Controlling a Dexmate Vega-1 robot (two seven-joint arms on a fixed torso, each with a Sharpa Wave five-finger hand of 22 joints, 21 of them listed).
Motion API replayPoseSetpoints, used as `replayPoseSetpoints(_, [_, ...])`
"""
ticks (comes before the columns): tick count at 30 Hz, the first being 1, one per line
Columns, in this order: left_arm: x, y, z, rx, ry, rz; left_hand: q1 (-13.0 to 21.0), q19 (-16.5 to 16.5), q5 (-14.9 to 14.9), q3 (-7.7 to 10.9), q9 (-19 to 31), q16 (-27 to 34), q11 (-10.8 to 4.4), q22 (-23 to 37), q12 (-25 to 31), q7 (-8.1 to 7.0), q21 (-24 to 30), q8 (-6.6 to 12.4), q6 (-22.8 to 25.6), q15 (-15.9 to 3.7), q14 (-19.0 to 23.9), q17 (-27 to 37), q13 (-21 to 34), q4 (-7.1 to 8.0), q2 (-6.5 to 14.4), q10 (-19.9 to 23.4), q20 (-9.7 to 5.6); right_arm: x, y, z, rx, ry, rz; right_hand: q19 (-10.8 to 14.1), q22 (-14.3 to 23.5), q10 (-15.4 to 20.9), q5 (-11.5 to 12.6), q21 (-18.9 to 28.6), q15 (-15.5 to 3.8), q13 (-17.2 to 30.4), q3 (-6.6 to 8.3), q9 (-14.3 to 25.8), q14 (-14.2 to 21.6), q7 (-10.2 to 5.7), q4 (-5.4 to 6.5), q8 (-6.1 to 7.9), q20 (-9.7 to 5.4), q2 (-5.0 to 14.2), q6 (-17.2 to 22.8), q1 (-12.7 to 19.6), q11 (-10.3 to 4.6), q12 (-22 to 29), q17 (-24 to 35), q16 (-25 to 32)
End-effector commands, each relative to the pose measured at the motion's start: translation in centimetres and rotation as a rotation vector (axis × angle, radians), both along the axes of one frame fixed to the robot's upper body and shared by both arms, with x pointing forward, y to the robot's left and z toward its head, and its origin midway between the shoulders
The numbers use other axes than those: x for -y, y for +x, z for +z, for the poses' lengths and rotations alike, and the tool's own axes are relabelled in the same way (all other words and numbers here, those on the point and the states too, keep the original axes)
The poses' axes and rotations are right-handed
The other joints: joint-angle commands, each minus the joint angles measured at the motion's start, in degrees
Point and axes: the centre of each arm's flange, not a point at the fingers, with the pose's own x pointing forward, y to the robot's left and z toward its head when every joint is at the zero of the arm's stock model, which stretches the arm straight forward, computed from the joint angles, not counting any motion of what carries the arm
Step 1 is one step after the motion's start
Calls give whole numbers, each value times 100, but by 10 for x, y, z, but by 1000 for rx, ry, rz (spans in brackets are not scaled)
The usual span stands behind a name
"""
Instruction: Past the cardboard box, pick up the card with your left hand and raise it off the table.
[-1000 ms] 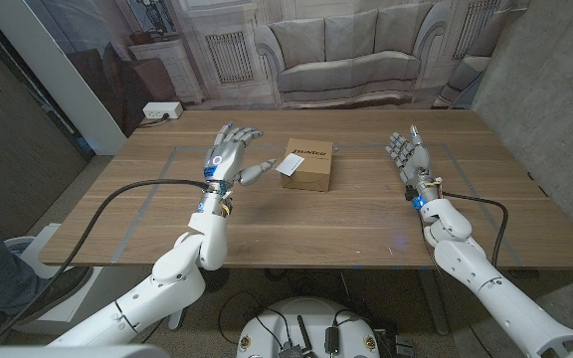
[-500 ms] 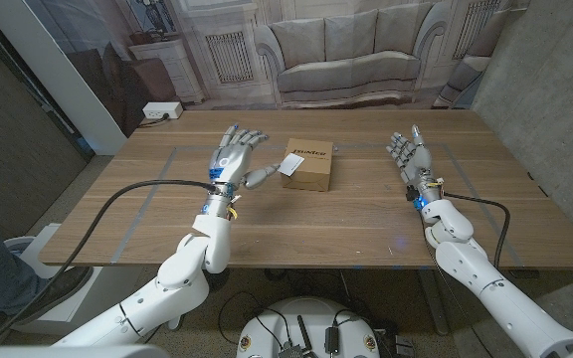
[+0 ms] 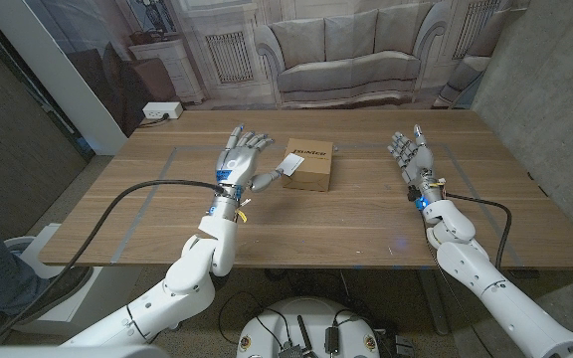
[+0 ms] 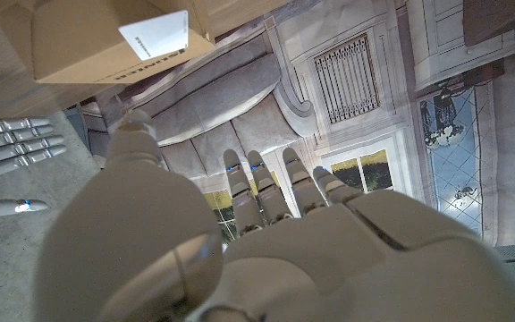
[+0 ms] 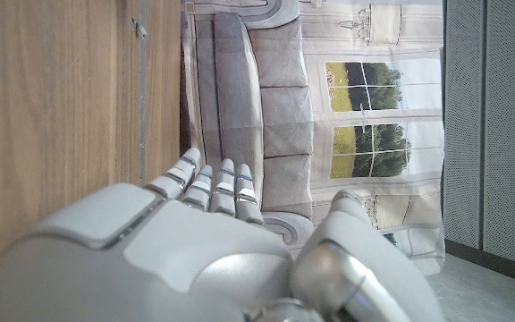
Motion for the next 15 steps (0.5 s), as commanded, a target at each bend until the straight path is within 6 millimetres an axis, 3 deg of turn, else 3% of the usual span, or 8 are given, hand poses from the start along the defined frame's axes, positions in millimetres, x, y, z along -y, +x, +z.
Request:
replayPoseSetpoints(1, [7,-1,-10,-16,6,48,86,-21,62,-67,8,-9,-21,21,-38,-126,27,-51,-12,-730,-104,18,6,11,-49,-45,331,0,0,-1,-1,3,5,63,10,28,-16,-14,27,15,3,28,57,-25,-22,-3,-4,10,22,22,2,-25,30,25])
replayPoseSetpoints(6, [11,1,-11,-57,34,79,108,-73,80,-102,7,-23,-18,21,-74,-178,34,-131,-113,-582,-243,23,5,29,-86,-169,475,-1,1,0,-2,7,6,67,11,38,-16,-24,29,15,1,28,57,-23,-23,-5,-1,14,18,21,14,-23,30,25])
replayPoseSetpoints(15, [19,2,-12,-59,80,120,106,-130,74,-143,9,-12,-19,20,-61,-223,33,-145,-79,-625,-316,25,5,49,-122,-185,512,-5,5,3,1,10,14,75,11,37,-16,-43,27,15,-1,28,68,-20,-27,-4,-1,19,22,21,3,-26,30,27])
